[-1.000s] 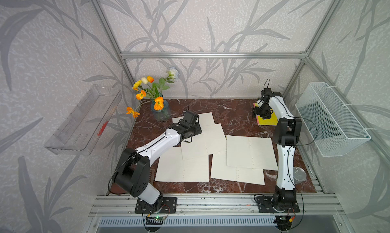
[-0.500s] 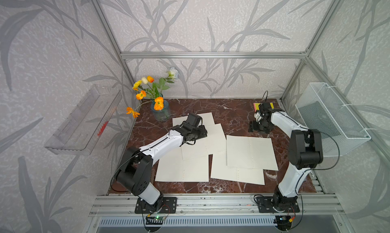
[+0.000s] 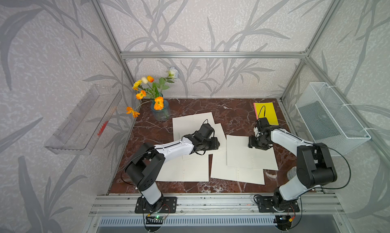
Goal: Close the notebook
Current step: Close the notebook at the center of the board.
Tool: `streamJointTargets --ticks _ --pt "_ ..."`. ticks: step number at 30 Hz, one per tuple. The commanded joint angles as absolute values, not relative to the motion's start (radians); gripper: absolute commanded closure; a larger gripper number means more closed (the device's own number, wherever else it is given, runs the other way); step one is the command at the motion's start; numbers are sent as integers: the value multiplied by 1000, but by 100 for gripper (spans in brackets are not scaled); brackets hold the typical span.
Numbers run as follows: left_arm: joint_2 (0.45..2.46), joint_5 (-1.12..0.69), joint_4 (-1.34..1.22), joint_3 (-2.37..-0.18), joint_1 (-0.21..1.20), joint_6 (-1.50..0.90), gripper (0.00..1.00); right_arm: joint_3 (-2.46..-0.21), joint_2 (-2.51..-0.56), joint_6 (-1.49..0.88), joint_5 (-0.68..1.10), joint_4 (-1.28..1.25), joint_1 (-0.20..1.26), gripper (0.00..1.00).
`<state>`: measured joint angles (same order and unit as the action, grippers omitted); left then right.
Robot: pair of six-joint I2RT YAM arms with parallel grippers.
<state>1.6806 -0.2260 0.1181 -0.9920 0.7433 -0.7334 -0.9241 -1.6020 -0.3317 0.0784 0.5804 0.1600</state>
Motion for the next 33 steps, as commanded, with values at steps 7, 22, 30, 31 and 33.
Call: streamJointTargets --ticks 7,22,30,31,33 --pt "1792 -245 94 -1065 811 -735 46 -875 -1545 -354 60 532 161 37" --pt "1878 -275 107 -1137 851 -738 48 -876 -1562 -336 64 521 161 37" --pt "1918 -291 97 -1158 870 -747 50 -873 -1563 -334 63 519 161 37" --pt "1924 -293 97 -1160 872 -749 50 -874 -1565 -334 64 519 161 37" --pt "1935 -304 90 -1166 876 -752 51 -874 -1569 -334 66 519 161 37"
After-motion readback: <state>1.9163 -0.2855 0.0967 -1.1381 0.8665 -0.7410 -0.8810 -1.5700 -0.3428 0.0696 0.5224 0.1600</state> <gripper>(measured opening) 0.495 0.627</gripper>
